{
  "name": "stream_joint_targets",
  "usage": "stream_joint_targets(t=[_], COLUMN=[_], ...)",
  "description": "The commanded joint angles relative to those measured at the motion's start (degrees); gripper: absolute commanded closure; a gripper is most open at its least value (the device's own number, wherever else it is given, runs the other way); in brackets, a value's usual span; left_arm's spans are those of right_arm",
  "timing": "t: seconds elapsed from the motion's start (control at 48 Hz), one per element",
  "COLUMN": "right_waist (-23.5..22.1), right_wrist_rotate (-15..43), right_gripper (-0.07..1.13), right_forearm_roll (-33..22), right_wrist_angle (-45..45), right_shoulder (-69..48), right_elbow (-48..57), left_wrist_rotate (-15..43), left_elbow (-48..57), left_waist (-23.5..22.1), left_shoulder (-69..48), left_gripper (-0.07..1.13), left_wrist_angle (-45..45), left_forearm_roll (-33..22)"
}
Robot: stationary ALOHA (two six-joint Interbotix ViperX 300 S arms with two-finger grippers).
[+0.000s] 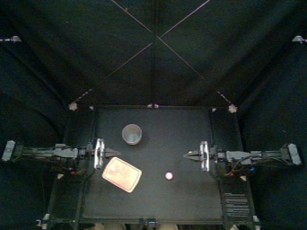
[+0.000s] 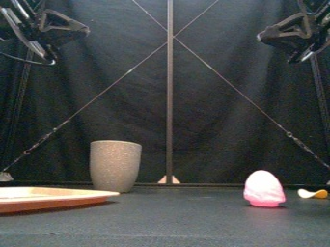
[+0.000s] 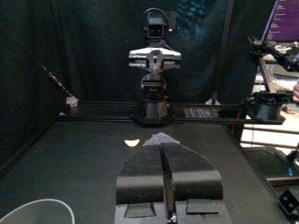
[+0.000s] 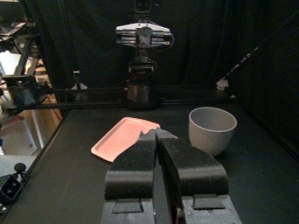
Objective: Pick the pink ball then place it in the grey bowl
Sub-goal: Pick the pink ball
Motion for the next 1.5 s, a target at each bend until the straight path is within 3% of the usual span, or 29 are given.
stream_joint_targets(t=[0.021, 0.188, 0.333, 0.438, 0.542, 0.75, 1.125, 1.5], right_waist=[-0.1, 0.4, 3.0, 3.7, 3.8, 6.2, 8.5, 8.3], right_wrist_rotate=[0.6, 1.8, 2.2, 2.0, 1.8, 2.2, 2.0, 2.0], right_gripper=[1.02, 0.87, 0.50, 0.22, 0.05, 0.04, 0.04, 0.09], right_forearm_roll=[0.3, 0.4, 1.1, 4.7, 8.2, 8.4, 11.3, 11.6], right_wrist_angle=[-0.1, -0.9, -3.9, -5.4, -5.4, -1.8, 15.3, 17.1], right_shoulder=[2.7, 10.9, 20.7, 26.6, 32.8, 43.9, 52.9, 55.0], right_elbow=[-1.5, -2.4, -4.6, -6.5, -8.8, -11.3, -17.2, -18.3], left_wrist_rotate=[-0.1, 0.2, 0.2, 0.1, 0.1, 0.1, -0.1, -0.2], left_elbow=[-1.1, -0.5, 0.0, 0.0, 0.0, 0.0, 0.3, 1.0], left_waist=[0.1, 0.2, 0.6, 0.8, 0.9, 1.1, 1.9, 2.4], left_shoulder=[0.7, 0.7, 0.7, 0.7, 0.7, 0.7, 0.7, 0.7], left_gripper=[1.00, 1.00, 1.00, 1.00, 1.00, 1.00, 1.00, 1.00], left_wrist_angle=[-0.3, -0.3, -0.3, -0.3, -0.4, -0.1, -0.2, -0.4], left_forearm_roll=[-1.1, -1.1, -1.2, -1.1, -1.1, -1.2, -1.2, -1.2])
